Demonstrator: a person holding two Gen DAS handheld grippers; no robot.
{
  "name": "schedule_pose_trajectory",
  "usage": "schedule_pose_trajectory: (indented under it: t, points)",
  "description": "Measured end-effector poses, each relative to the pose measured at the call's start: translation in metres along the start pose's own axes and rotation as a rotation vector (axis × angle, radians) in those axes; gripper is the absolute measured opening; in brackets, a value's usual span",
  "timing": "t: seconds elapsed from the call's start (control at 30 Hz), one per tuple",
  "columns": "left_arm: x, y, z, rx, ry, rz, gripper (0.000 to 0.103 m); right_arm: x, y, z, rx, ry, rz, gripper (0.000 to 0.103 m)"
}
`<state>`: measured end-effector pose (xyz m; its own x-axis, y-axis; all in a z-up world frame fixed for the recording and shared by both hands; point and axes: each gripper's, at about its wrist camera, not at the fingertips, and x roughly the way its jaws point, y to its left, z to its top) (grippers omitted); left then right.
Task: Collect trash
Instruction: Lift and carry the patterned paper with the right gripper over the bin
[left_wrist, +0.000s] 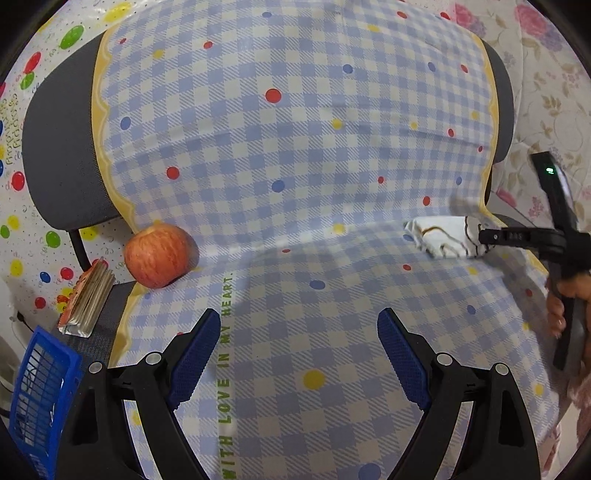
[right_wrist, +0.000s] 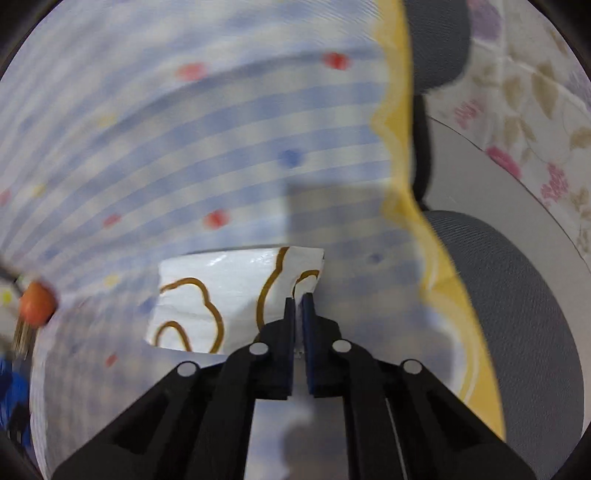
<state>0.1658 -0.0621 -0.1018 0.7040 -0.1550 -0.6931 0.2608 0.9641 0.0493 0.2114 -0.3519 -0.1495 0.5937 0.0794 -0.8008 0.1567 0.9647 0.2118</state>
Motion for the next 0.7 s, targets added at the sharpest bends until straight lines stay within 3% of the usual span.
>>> schedule_pose_trajectory:
  t: [0.13, 0.27, 0.7]
  points:
    - [-0.013, 0.001, -0.009, -0.006, -0.003, -0.020, 0.086, -0.040, 0.030, -0.054, -0.062, 0.029, 0.098, 0.004]
    - [-0.029, -0.011, -0.026, 0.024, 0.008, -0.045, 0.086, -0.071, 0.038, -0.098, -0.073, 0.032, 0.112, 0.004]
    - [-0.095, -0.086, -0.078, 0.115, 0.011, -0.142, 0.086, -0.189, 0.028, -0.169, -0.046, -0.152, -0.011, 0.004]
